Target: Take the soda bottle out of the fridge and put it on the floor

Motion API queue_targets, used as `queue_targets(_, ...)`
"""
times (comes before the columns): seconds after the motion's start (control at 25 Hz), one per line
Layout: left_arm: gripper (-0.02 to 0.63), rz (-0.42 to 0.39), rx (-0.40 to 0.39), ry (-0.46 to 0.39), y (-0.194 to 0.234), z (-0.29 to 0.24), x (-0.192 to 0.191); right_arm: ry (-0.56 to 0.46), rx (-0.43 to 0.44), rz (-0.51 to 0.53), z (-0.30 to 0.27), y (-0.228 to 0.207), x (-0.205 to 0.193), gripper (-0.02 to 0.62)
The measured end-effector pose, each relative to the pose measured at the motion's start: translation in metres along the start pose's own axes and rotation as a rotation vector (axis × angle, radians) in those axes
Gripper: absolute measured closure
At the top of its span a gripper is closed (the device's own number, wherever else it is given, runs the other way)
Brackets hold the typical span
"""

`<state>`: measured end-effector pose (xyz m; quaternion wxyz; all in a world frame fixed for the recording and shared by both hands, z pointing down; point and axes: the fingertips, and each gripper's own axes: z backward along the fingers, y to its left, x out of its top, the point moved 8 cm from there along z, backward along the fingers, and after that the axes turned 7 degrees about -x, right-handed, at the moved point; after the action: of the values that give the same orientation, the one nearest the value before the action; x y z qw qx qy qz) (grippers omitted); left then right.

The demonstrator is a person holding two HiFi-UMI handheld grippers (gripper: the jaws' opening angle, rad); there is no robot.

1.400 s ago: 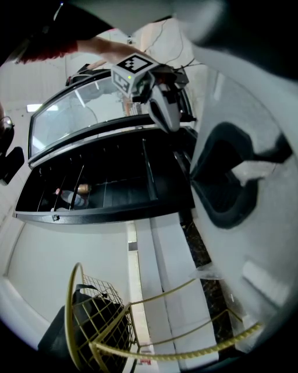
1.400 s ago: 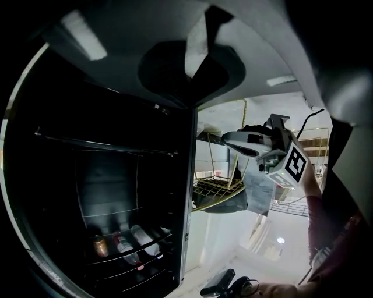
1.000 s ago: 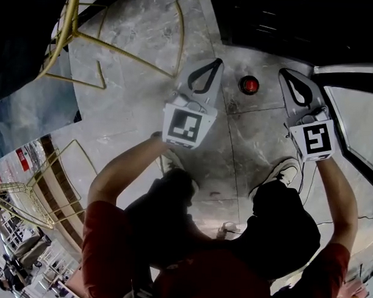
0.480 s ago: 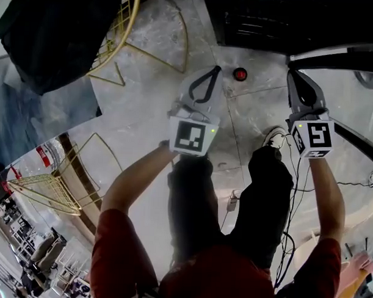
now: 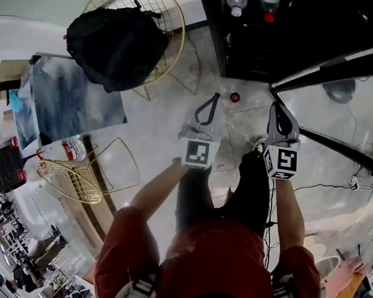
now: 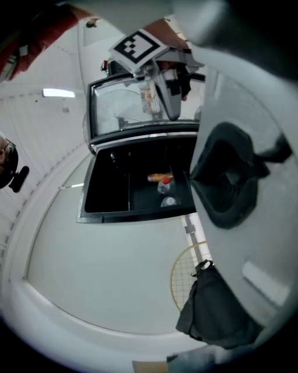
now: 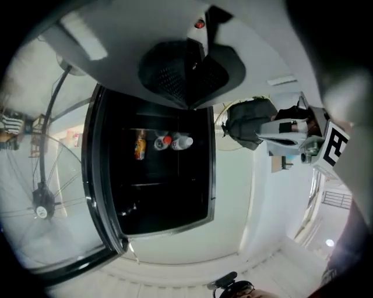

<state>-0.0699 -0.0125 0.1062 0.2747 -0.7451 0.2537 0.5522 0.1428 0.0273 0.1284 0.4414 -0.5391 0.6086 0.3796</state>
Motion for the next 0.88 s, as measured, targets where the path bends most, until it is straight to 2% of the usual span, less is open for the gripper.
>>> queue_targets(0.2, 0.606, 0.081, 0.034, -0.047, 0.008, 0.03, 0.105, 0.0, 0.013, -0.013, 0.042, -0.01, 0.1, 0.595)
queue_targets(0.4, 0.606, 0.097, 0.014, -0.006, 0.023, 0.043, 0.172, -0.043, -0.062, -0.06, 0.063, -0.035, 0.179, 0.595)
queue_targets(0.56, 0.606, 0.091, -0.005, 0.034, 0.042, 0.042, 0.198, -0.06, -0.083, -0.108, 0.067, -0.034, 0.209, 0.595)
queue_targets(0.72, 0.606, 0.126, 0.053, 0.036, 0.054, 0.039, 0.21, -0.068, -0.032, -0.189, 0.063, -0.033, 0.227, 0.595)
queue_targets(0.88, 0.606, 0.137, 0.076, 0.042, 0.063, 0.034, 0.217, -0.016, -0.074, -0.198, 0.054, -0.033, 0.232, 0.595)
